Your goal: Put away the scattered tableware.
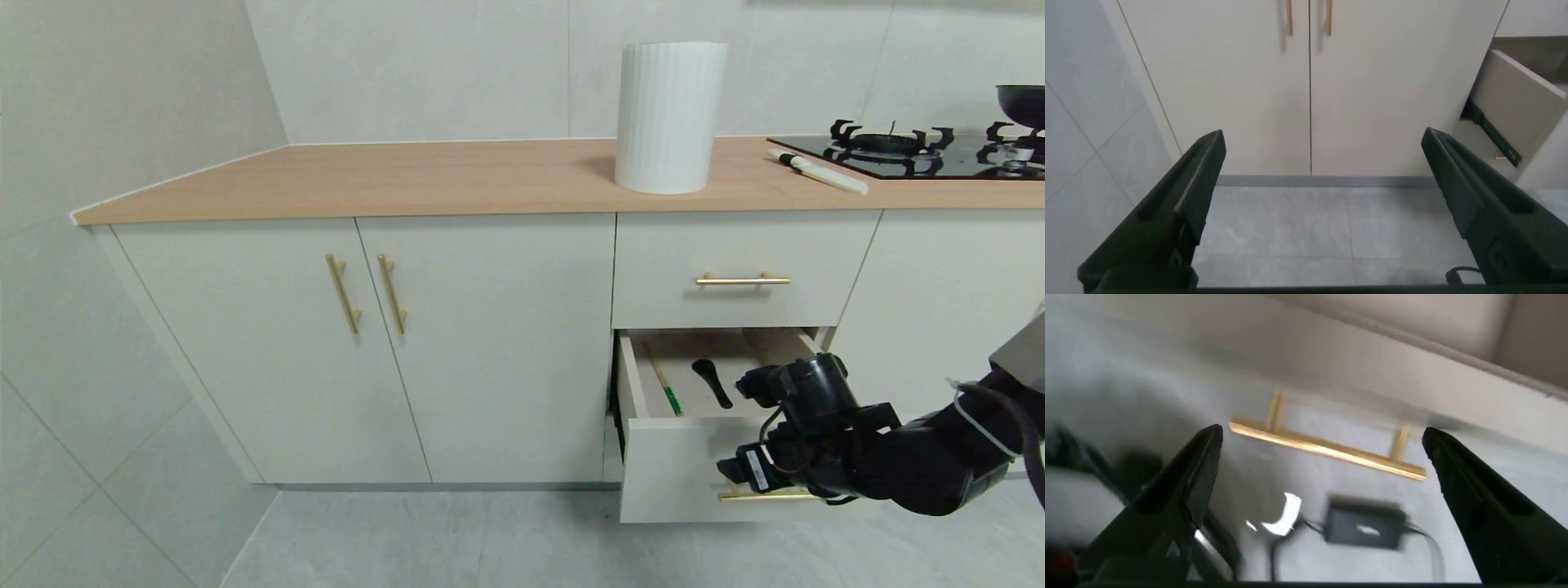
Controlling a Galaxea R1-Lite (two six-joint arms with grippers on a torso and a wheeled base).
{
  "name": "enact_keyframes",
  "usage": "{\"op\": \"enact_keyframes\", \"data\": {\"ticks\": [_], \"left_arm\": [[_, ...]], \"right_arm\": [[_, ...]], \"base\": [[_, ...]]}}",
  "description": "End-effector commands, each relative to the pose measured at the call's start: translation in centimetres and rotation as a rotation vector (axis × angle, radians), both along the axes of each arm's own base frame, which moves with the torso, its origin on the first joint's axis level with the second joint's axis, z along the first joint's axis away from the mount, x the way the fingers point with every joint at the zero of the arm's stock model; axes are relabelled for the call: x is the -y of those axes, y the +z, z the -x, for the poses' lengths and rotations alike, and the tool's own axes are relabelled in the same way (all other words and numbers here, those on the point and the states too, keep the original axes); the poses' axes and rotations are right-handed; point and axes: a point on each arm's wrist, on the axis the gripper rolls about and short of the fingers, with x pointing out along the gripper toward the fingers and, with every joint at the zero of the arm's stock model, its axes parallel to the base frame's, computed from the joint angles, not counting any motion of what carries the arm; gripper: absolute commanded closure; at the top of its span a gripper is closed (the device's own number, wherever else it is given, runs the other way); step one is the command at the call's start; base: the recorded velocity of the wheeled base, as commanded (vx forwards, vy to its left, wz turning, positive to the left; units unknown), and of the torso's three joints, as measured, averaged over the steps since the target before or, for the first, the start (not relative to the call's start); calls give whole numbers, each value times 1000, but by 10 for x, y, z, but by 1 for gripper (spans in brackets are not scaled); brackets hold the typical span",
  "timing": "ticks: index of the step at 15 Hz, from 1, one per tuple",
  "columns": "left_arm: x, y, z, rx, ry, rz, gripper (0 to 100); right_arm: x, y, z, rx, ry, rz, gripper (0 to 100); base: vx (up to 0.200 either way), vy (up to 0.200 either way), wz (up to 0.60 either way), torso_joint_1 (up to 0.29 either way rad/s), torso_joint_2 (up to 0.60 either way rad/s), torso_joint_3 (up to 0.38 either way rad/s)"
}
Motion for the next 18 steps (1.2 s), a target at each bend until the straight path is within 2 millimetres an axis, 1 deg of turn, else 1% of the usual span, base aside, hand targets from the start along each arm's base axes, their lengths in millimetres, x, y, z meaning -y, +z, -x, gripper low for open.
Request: {"op": "enact_keyframes", "data": {"ticks": [1,3,5,8,9,12,14,18], "left_arm": [[0,0,0,0,-1,0,0],[0,0,0,-1,1,0,0],[0,0,0,0,1,0,0],[0,0,0,0,1,0,0],[0,0,0,0,1,0,0],[0,0,0,0,1,0,0],[0,0,0,0,1,0,0],[0,0,0,0,1,0,0]], "right_arm": [[3,-16,-12,-2,-34,-10,0],[2,-18,-19,39,-57,-43,0],[1,-25,-30,91,-104,-70,0],[6,-36,-48,196,-162,-93,0],[9,-40,-51,211,-174,-102,0],[19,-50,-70,263,-243,-151,0],[22,-53,-80,298,-287,-179,0],[26,-67,-103,413,-359,-188,0]], "base": [[0,0,0,0,0,0],[0,0,0,0,0,0],[0,0,0,0,0,0],[0,0,0,0,0,0],[0,0,0,0,0,0],[0,0,0,0,0,0],[0,0,0,0,0,0],[0,0,0,0,0,0]]}}
